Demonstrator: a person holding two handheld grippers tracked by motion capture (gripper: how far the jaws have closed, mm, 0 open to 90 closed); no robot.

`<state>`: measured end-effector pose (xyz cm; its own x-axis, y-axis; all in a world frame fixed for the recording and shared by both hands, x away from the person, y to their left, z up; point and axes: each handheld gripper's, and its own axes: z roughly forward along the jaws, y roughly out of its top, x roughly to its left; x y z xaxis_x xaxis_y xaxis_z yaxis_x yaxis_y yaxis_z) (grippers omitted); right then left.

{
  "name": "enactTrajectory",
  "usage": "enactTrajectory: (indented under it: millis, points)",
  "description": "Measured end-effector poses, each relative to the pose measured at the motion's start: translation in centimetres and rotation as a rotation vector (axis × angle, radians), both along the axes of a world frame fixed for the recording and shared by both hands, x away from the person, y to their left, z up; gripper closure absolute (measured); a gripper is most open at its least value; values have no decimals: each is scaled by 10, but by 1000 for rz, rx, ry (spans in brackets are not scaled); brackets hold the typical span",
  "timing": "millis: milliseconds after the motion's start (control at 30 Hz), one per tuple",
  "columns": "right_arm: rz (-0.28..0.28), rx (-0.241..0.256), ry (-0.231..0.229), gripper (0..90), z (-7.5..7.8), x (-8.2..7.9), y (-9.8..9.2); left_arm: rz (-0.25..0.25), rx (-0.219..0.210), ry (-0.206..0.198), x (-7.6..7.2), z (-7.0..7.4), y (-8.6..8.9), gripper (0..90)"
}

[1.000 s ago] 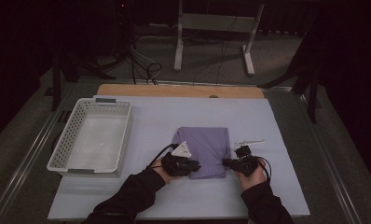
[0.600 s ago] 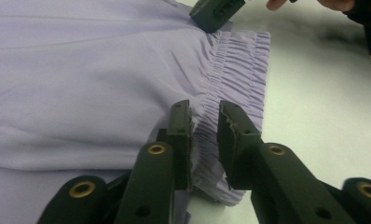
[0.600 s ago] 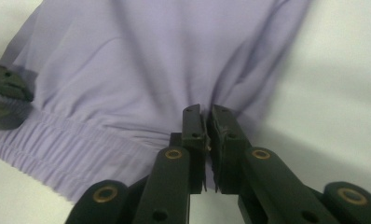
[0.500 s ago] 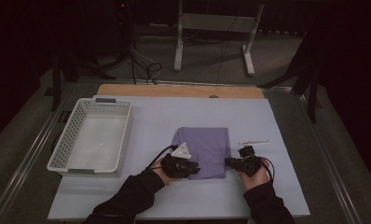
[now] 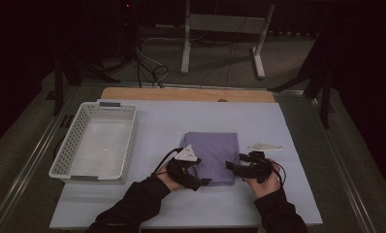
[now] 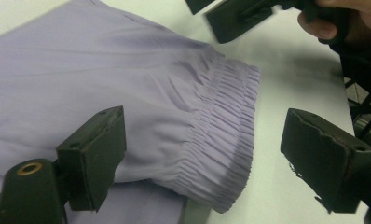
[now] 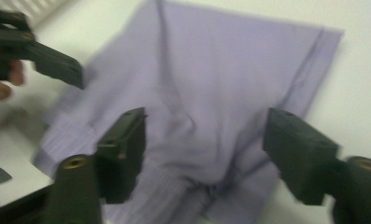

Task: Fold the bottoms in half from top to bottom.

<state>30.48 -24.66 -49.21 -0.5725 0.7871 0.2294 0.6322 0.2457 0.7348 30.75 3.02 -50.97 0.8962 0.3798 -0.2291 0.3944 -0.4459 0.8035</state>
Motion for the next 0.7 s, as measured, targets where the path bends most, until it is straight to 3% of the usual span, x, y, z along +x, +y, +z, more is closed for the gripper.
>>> enactTrajectory:
  millis: [133, 233, 267, 433, 533, 700]
  points:
    - [45, 16, -47, 189, 3, -3, -1, 53, -4, -17, 3, 3, 6, 50]
    - [67, 26, -66, 164, 3, -3, -2, 68, -6, -27, 5, 3, 9, 28]
    - [90, 32, -89, 138, 2, -2, -4, 97, -11, -42, 5, 3, 10, 26]
    - [85, 34, -139, 100, 0, -2, -8, 125, -6, -59, 6, 3, 11, 22]
    - [76, 17, -195, 97, 4, -3, -12, 137, -1, -58, 7, 3, 12, 22]
    - [53, -21, -227, 96, 4, -3, -15, 171, -7, -63, 9, 3, 13, 22]
